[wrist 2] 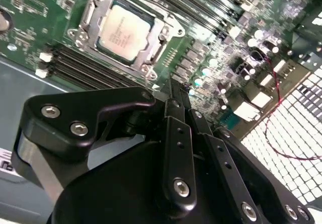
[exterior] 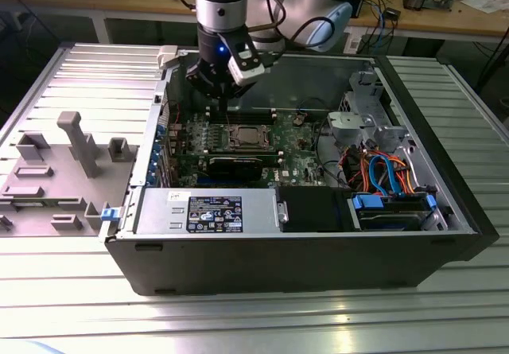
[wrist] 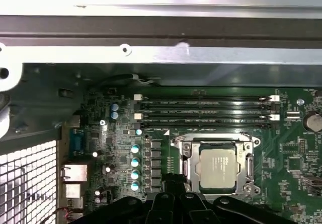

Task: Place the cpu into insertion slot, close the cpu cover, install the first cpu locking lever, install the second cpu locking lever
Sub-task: 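Install the first cpu locking lever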

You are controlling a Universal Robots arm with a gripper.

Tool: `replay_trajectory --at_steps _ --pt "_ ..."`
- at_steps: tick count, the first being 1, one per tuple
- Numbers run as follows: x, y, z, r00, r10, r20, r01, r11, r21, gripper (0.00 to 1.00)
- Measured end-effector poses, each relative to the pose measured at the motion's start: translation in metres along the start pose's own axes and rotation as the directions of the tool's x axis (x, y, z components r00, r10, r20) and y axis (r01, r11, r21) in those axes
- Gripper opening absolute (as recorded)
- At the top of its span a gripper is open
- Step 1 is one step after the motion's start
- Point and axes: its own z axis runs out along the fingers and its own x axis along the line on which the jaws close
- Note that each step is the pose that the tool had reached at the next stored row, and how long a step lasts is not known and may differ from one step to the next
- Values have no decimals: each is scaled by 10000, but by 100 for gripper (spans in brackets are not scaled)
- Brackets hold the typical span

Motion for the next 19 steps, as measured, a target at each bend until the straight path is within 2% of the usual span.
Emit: replay_trajectory --at_steps 2,5,6,7,9,14,19 --pt "28 10 4 10000 -24 -3 24 10000 2 11" --pt "70 23 13 10000 -35 -1 35 10000 -43 11" --pt "74 27 15 10000 -39 -3 39 10000 -70 11" --pt "76 42 25 10000 -52 -2 52 9999 -145 11" --pt "79 66 37 10000 -83 -2 83 9998 -201 11" --pt "99 124 50 9999 -128 -3 128 9997 -205 11" --pt "104 230 56 9997 -228 -5 228 9995 -208 11"
